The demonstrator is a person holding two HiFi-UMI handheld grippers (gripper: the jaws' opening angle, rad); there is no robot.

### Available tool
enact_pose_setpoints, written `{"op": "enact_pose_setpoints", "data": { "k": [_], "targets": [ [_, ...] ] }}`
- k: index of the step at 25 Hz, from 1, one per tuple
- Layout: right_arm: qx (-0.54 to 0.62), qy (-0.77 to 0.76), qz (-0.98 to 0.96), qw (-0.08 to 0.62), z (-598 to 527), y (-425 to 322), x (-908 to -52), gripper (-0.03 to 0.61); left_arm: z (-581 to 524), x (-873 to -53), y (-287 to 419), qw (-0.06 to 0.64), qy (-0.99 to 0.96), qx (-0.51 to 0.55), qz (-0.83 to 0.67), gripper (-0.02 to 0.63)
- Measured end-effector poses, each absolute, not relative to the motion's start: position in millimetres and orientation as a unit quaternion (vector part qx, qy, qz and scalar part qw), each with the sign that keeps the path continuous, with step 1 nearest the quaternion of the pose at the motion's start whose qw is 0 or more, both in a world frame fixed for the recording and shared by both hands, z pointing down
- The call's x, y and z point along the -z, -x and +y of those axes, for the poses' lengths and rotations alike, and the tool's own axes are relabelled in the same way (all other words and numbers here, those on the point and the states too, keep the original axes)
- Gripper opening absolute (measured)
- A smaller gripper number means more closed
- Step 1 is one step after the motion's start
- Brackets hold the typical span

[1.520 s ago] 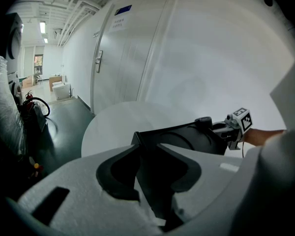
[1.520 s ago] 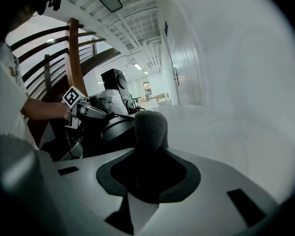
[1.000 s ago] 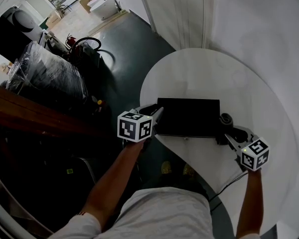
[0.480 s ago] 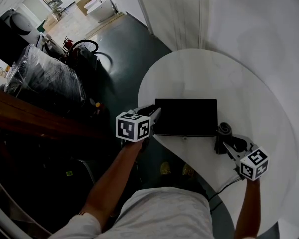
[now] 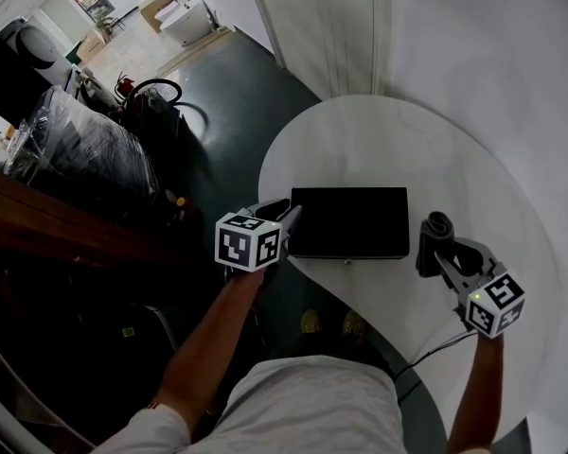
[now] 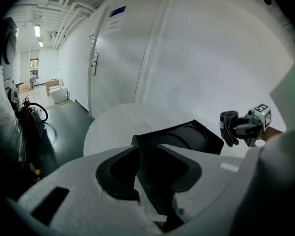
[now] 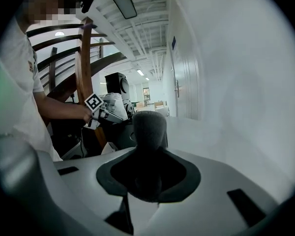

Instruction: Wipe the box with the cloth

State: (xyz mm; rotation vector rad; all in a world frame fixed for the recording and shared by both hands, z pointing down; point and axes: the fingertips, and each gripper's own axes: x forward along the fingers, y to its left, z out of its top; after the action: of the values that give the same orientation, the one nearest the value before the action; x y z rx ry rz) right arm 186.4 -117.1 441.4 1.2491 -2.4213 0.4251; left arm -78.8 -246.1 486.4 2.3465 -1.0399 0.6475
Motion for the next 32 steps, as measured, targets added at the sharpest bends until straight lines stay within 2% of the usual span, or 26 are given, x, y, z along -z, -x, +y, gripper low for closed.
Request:
{"op": "enact_pose_setpoints", "data": {
  "k": [13,22,32],
  "targets": [
    [-0.092,-0.439,-0.884,0.128,-155.2,-140.9,-358.7,0.097,-235.6,-396.4,71.6,0.18,-0.903,-0.136,-0.365,0.112],
    [-0.071,-0.419,-0.903,0.065,-158.1,-92.5,-309.4,0.097,-207.0,-324.4,40.6,0.111,-0.945,-0.031,-0.305,0.078],
    [-0.053,-0.398,-0.915,0.027,-149.9,-56.3,-282.0,0.097,-181.1,-290.3,29.3,0.067,-0.96,0.019,-0.271,0.041]
  ]
}}
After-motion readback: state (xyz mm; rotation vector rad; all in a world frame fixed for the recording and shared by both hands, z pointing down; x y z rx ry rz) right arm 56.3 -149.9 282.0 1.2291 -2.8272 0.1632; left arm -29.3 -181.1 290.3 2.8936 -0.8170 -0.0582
